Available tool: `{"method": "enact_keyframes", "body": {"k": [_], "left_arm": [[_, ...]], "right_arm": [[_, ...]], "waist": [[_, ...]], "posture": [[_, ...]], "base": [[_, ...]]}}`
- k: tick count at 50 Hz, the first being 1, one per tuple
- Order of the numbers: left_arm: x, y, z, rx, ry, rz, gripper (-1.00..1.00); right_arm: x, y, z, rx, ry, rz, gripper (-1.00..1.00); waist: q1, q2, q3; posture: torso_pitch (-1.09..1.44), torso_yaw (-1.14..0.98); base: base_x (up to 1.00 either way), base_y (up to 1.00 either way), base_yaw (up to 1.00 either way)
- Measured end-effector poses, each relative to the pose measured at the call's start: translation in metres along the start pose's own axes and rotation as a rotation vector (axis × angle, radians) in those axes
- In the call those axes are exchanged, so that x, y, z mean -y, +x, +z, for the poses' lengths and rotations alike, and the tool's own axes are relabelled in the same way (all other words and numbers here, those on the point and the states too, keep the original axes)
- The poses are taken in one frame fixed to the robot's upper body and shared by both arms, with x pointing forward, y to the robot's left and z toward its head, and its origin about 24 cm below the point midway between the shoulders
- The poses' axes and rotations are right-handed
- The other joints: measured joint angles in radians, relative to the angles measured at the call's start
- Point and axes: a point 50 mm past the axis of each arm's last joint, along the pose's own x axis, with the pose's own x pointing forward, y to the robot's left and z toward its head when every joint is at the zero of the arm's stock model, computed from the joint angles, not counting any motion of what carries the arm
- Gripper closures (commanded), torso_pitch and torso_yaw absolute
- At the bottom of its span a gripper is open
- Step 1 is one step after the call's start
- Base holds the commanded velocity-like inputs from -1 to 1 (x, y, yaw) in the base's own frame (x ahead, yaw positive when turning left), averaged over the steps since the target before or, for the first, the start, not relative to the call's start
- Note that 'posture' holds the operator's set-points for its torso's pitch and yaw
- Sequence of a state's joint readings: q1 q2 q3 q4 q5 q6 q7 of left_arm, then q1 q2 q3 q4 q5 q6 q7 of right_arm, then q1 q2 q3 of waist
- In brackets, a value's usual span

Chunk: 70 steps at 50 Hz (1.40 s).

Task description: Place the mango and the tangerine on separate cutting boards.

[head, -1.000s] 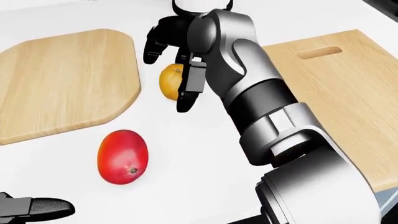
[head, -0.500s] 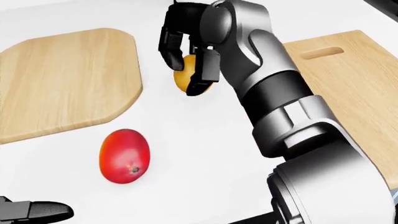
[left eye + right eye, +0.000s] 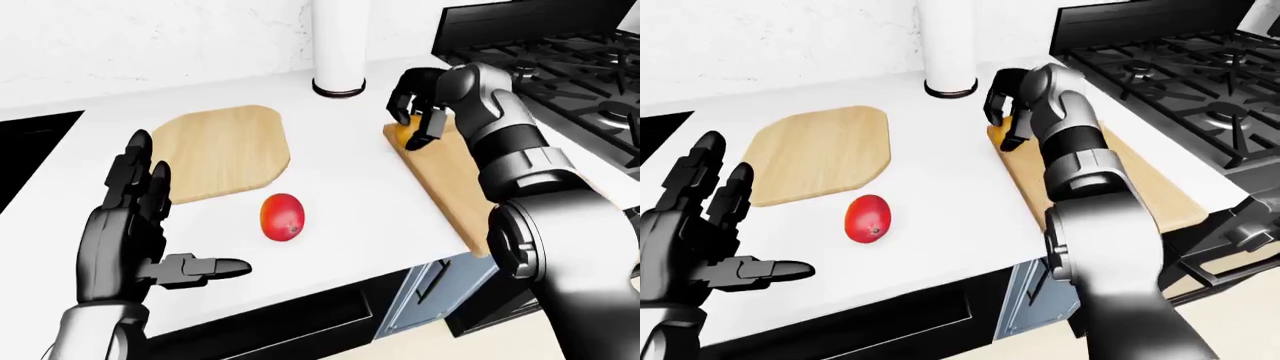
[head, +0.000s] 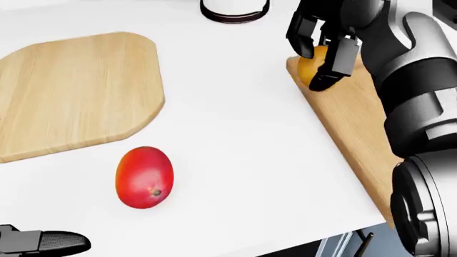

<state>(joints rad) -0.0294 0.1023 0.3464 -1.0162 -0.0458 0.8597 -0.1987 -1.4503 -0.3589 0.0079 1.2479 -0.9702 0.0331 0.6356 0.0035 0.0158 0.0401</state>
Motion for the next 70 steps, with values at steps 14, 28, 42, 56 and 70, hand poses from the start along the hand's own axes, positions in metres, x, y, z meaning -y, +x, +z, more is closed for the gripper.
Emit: {"method": "enact_keyframes", "body": {"k": [14, 28, 42, 56, 70], "left_arm": [[0.000, 0.002, 0.002, 0.005, 0.003, -0.002, -1.00], [0.001, 0.002, 0.003, 0.003, 0.005, -0.003, -1.00], [0.001, 0.002, 0.002, 0.002, 0.008, -0.003, -1.00], [0.000, 0.002, 0.002, 0.001, 0.013, 0.004, -1.00], [0.001, 0.002, 0.003, 0.005, 0.013, 0.001, -1.00]], "right_arm": [[0.006, -0.008, -0.053, -0.192, 0.053, -0.083, 1.00], [0.010, -0.015, -0.076, -0.275, 0.077, -0.112, 1.00], [0.010, -0.017, -0.079, -0.272, 0.088, -0.080, 0.45], [0.005, -0.016, -0.082, -0.289, 0.084, -0.052, -1.00], [0.003, -0.016, -0.083, -0.295, 0.089, -0.021, -1.00]], "waist": [[0.010, -0.013, -0.003], [0.009, -0.017, -0.006], [0.011, -0.020, -0.011], [0.012, -0.019, -0.006], [0.010, -0.011, -0.006]], "posture": [[0.00, 0.00], [0.00, 0.00], [0.00, 0.00], [0.00, 0.00], [0.00, 0.00]], "base": [[0.00, 0.00, 0.00], [0.00, 0.00, 0.00], [0.00, 0.00, 0.00], [0.00, 0.00, 0.00], [0.00, 0.00, 0.00]]}}
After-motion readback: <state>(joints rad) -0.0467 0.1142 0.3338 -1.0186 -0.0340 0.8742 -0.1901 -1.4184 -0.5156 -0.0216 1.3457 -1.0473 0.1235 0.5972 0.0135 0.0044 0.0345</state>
